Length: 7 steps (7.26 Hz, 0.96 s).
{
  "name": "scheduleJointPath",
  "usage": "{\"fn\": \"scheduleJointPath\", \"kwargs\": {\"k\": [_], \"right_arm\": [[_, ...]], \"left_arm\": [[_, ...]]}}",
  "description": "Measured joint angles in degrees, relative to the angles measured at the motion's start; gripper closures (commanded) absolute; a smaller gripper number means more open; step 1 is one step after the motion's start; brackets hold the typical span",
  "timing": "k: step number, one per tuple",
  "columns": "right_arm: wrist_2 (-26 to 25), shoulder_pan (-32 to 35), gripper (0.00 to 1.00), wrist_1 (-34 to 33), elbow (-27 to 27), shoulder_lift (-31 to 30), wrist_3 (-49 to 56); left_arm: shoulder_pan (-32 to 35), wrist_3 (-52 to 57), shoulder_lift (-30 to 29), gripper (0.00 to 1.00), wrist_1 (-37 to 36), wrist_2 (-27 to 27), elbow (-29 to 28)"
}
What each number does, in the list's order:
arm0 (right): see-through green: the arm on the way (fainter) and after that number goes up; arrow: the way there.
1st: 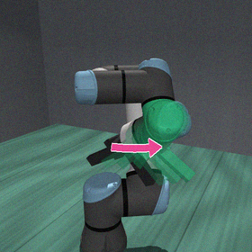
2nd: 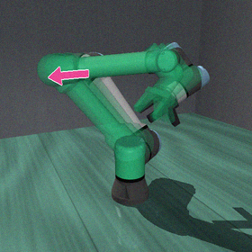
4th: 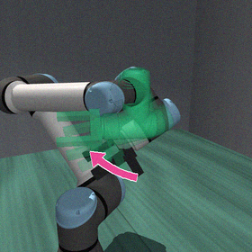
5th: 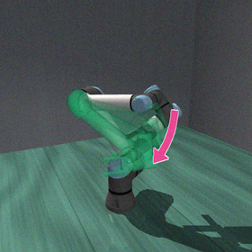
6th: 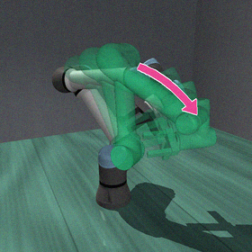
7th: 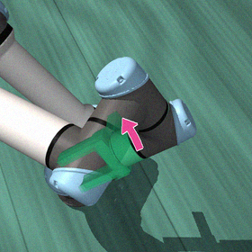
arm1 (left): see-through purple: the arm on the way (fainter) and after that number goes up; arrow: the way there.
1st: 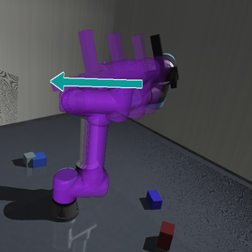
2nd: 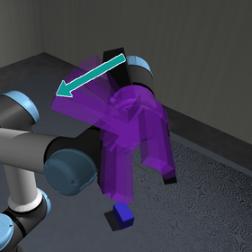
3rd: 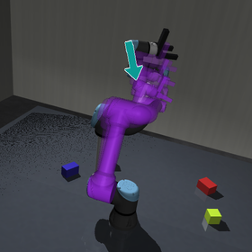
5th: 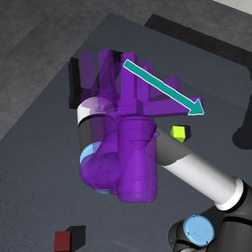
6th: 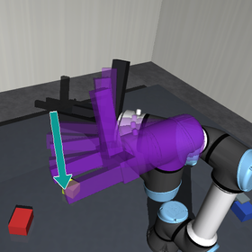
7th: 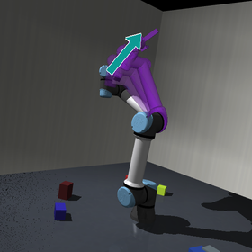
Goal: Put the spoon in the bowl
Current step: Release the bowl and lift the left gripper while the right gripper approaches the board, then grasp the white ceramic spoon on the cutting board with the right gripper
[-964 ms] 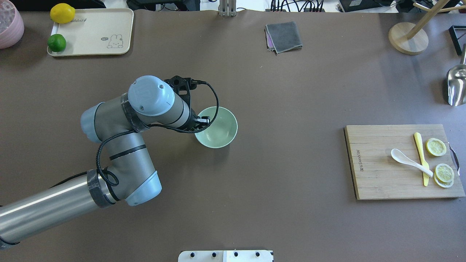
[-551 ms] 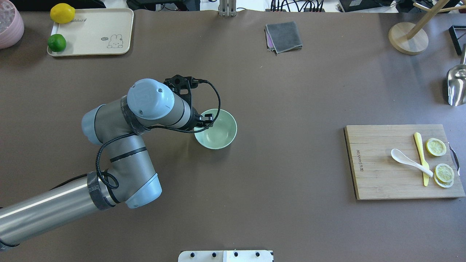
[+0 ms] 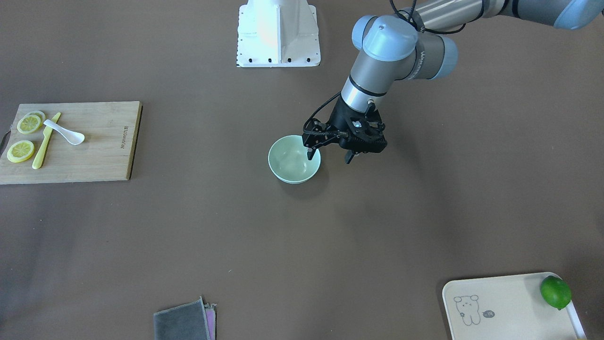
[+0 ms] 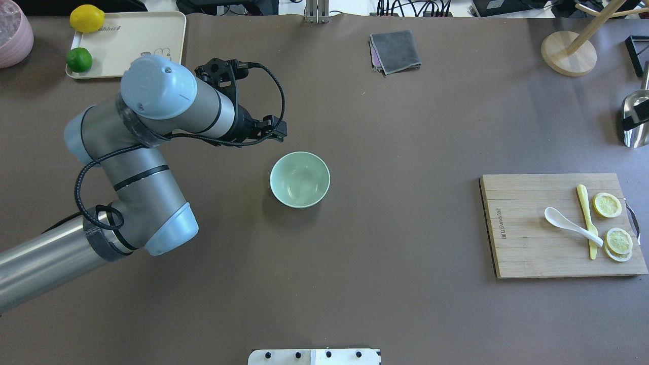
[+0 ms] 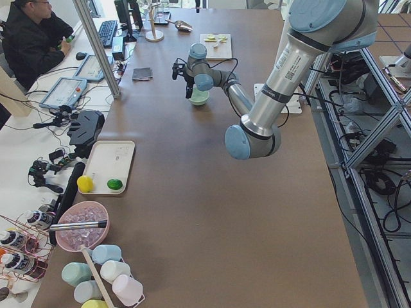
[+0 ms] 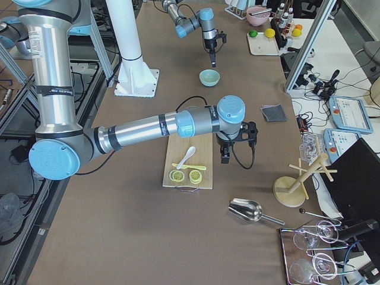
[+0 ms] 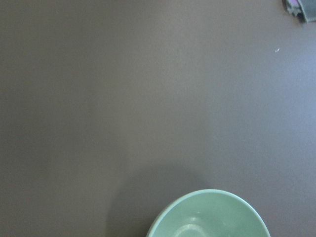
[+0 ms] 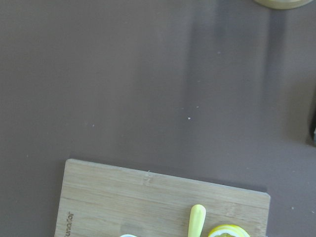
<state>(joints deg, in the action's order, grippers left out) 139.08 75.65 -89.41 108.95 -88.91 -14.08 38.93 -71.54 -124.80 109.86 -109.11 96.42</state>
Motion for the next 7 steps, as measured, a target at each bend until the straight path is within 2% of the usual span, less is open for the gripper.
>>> {"fn": "scheduleJointPath", "kwargs": {"k": [2,4,7], "right_arm": [[-4.37,-8.29,0.0,10.76,1.5,-5.35,0.17],[-12.02,-16.48,0.0,21.88,1.29,-10.71,2.04],[-13.84,-20.65,0.04,34.27,-3.09,-15.58,7.12]], "left_arm": [[1.69,0.08,0.89,0.02,-0.1,-0.75,1.53],[2.56,0.08,1.23,0.02,-0.51,-0.83,2.47],[2.8,0.08,2.19,0.02,-1.1,-0.77,3.56]]}}
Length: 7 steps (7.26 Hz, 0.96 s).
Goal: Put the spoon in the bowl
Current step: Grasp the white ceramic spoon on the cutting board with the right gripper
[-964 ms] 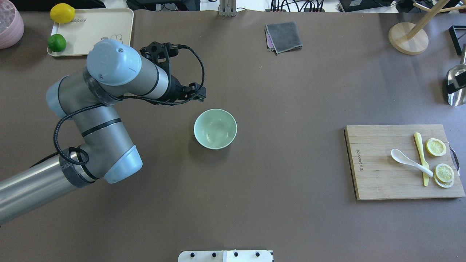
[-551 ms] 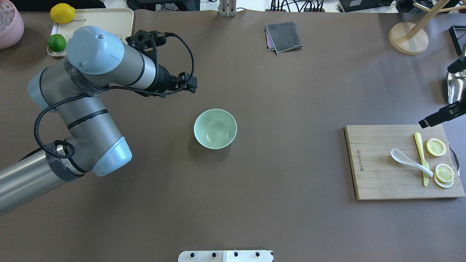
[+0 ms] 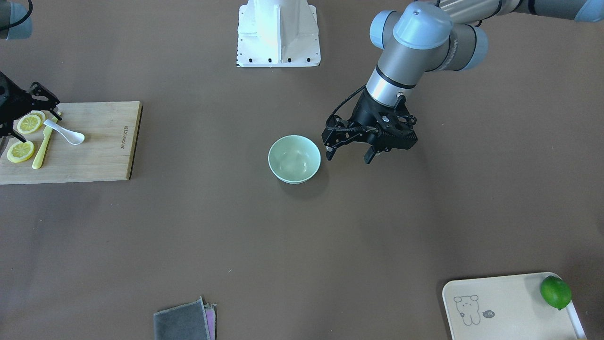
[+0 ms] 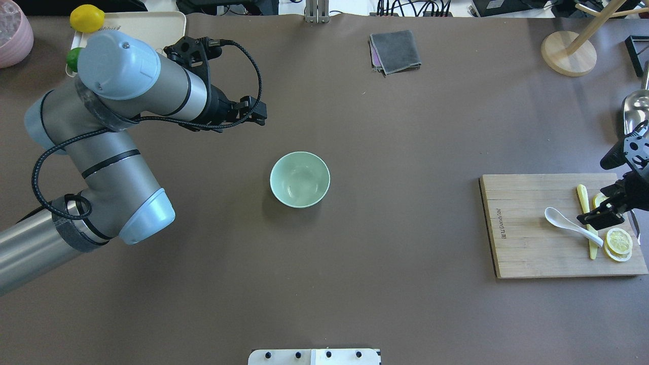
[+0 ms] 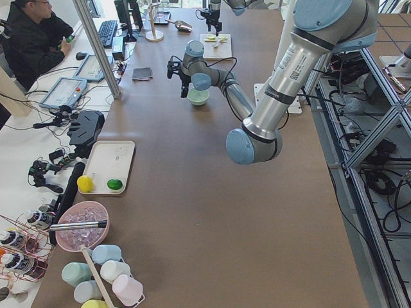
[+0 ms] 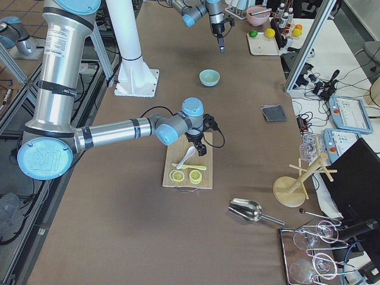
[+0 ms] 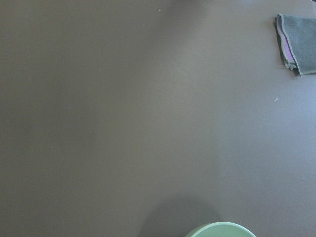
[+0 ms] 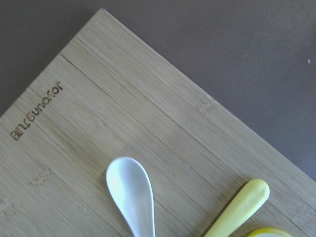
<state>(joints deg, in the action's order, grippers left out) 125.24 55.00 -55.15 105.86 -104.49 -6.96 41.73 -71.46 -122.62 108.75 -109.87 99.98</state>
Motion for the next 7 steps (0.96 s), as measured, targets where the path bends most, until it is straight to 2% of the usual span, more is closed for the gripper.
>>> {"fn": "scheduleJointPath", "kwargs": {"k": [1,3,5,7], "right_arm": [[0.61,-0.59,0.07,2.92,-1.91,-0.31,0.17],[1.43,-2.7,0.05,6.91,-3.93,-0.27,0.19],[0.4,-5.09,0.09,7.97,-4.44,-0.21,0.3],[-0.75,-6.17,0.37,8.07,-4.87,-0.2,0.32]], "left_arm": [[0.02,0.0,0.14,0.02,-0.02,0.03,0.14],[0.02,0.0,0.22,0.02,-0.03,0.14,0.09],[0.01,0.0,0.2,0.02,-0.03,0.18,0.02],[-0.06,0.0,0.19,0.02,-0.03,0.21,-0.15]]}}
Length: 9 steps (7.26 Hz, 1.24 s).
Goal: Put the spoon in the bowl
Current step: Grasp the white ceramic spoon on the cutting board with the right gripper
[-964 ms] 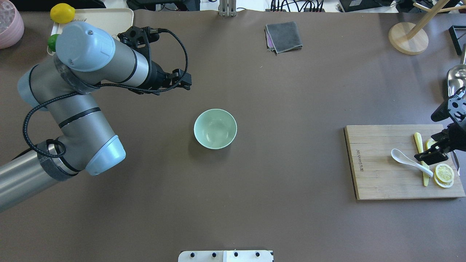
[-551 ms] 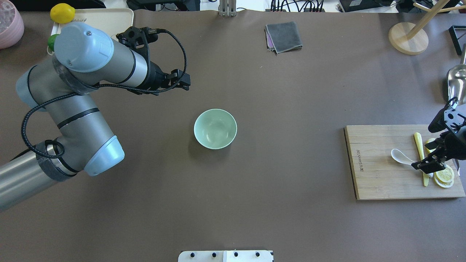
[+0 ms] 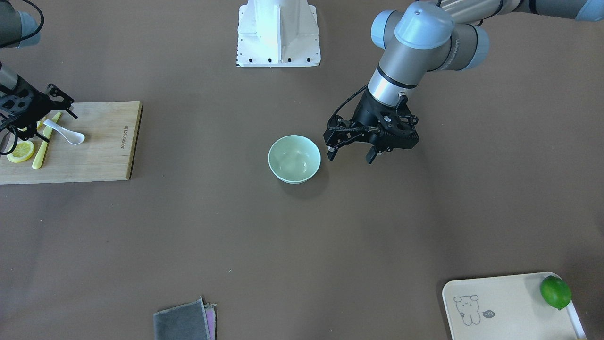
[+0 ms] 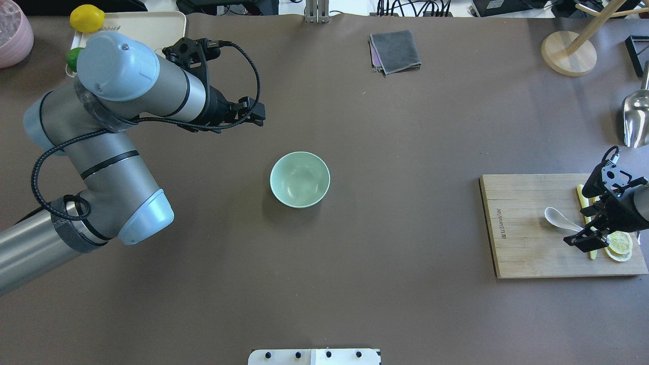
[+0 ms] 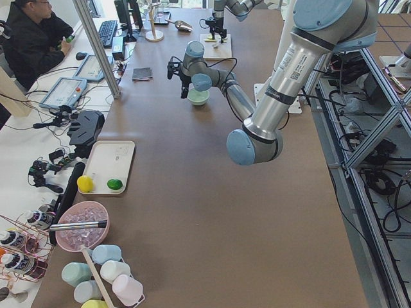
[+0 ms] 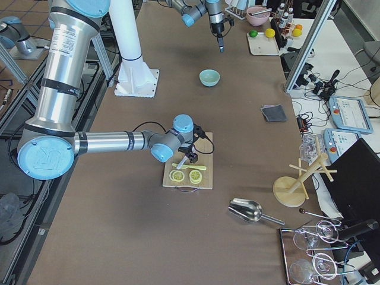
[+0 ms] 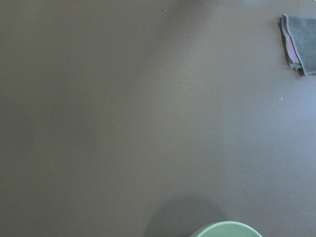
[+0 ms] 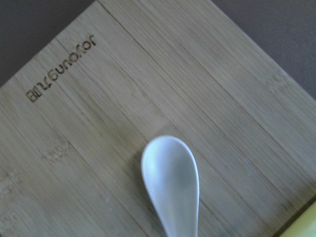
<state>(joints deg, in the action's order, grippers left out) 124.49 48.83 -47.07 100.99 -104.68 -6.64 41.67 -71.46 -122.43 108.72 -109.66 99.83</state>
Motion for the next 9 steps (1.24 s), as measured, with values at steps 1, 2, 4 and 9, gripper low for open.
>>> {"fn": "scheduleJointPath", "kwargs": {"k": [1,2,4,9], "right_arm": [[-0.28,-0.22,0.42,0.03,-0.21,0.0,-0.05],[-0.35,-0.35,0.51,0.04,-0.3,0.0,-0.09],[-0.41,-0.46,0.79,0.05,-0.33,0.0,-0.12],[-0.11,-0.45,1.0,0.02,0.74,0.45,-0.98]], "left_arm": [[0.0,0.0,0.0,0.02,0.0,0.04,-0.12],[-0.01,0.0,-0.03,0.02,0.0,0.05,-0.16],[0.03,0.0,-0.07,0.02,0.0,0.06,-0.17],[0.06,0.0,-0.01,0.02,0.0,0.21,-0.16]]}}
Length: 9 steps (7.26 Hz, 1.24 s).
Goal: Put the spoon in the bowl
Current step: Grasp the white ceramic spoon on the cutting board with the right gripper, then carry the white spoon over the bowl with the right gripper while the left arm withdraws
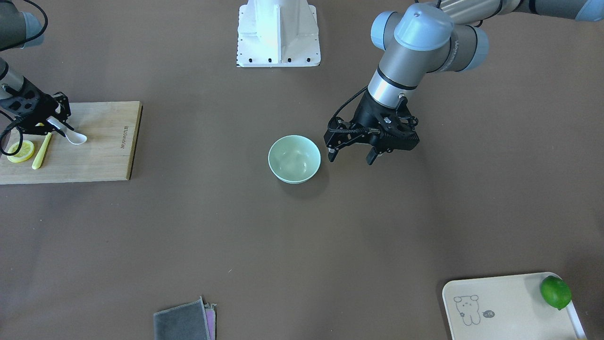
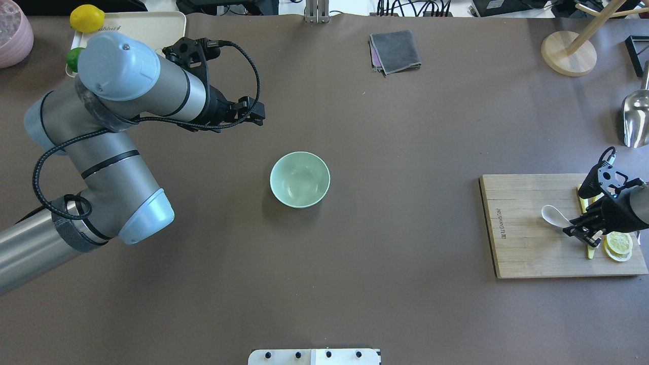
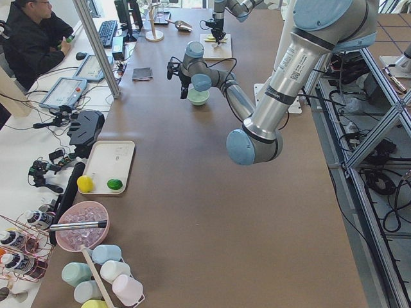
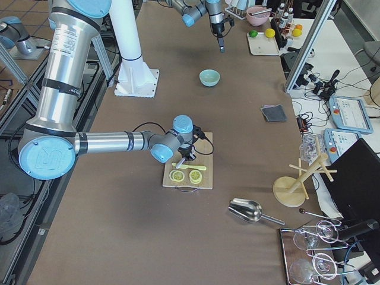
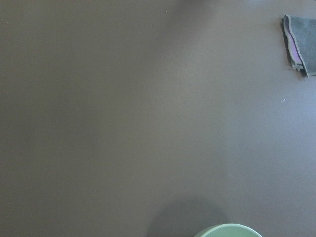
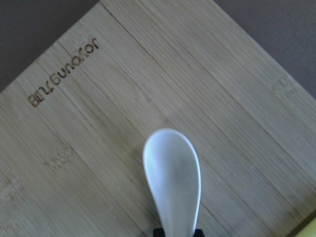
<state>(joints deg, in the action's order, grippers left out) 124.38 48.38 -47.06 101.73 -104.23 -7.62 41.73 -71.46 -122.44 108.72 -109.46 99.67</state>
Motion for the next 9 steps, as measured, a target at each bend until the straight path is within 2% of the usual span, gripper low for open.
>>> {"fn": "scheduleJointPath", "kwargs": {"k": [3,5,7,9], "right_arm": [[3.43,2.18,1.0,-0.63,2.91,3.32,-7.22],[3.86,3.09,1.0,-5.71,3.21,11.61,-14.66],[3.42,2.89,1.0,-19.5,4.0,24.73,-22.0],[-0.43,-1.14,1.0,-35.0,4.38,38.19,-29.33]], "left_arm": [[0.28,1.0,0.92,0.02,0.09,-0.23,0.84],[1.74,7.37,4.88,0.02,0.28,-0.82,3.68],[5.48,13.66,8.48,0.02,0.59,-4.47,4.73],[11.63,22.81,12.03,0.02,0.65,-9.52,4.49]]}}
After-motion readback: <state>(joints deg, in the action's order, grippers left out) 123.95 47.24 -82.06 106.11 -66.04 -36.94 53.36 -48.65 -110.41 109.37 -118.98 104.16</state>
